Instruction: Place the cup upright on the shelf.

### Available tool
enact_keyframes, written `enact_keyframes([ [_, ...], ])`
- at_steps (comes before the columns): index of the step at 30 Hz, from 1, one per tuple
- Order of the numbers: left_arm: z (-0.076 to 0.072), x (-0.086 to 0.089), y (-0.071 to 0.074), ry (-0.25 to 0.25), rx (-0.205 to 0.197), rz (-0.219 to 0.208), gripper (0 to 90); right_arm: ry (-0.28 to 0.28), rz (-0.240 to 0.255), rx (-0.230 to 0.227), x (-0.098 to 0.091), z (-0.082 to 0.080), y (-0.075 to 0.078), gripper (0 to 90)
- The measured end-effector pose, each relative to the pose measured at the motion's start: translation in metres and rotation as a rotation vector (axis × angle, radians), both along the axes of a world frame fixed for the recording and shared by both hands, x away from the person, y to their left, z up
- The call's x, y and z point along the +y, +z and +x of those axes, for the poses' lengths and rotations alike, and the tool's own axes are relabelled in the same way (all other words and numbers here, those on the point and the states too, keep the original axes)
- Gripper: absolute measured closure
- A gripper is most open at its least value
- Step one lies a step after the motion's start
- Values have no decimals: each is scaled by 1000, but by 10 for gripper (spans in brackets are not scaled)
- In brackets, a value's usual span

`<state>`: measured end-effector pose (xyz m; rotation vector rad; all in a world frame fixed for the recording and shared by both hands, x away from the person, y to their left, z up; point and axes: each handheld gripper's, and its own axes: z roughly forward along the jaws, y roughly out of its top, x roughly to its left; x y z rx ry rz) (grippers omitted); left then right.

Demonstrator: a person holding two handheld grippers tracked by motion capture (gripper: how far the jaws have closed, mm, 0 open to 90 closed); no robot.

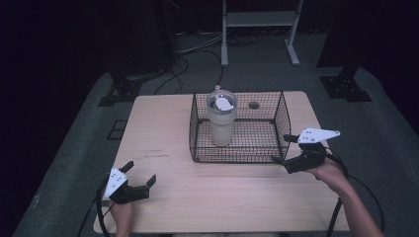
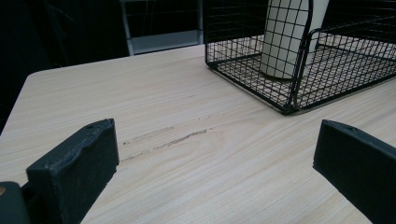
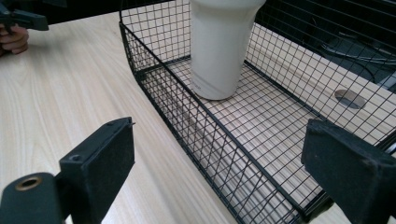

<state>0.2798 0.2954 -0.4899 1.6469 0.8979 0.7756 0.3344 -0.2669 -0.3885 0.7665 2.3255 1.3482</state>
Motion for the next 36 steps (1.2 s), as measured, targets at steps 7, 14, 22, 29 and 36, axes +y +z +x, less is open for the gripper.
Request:
enact_keyframes([
  [7,0,0,0,0,1,1,0,-3,4,-1,-3,-8,-7,91],
  [14,0,0,0,0,3,3,0,-10,14,14,-7,-15,-19,91],
  [22,0,0,0,1,2,3,0,-20,21,25,-13,-23,-31,91],
  [29,0,-1,0,0,3,3,0,-30,25,28,-17,-29,-41,91],
  [36,0,-1,0,-1,2,4,0,-41,27,40,-19,-33,-50,91],
])
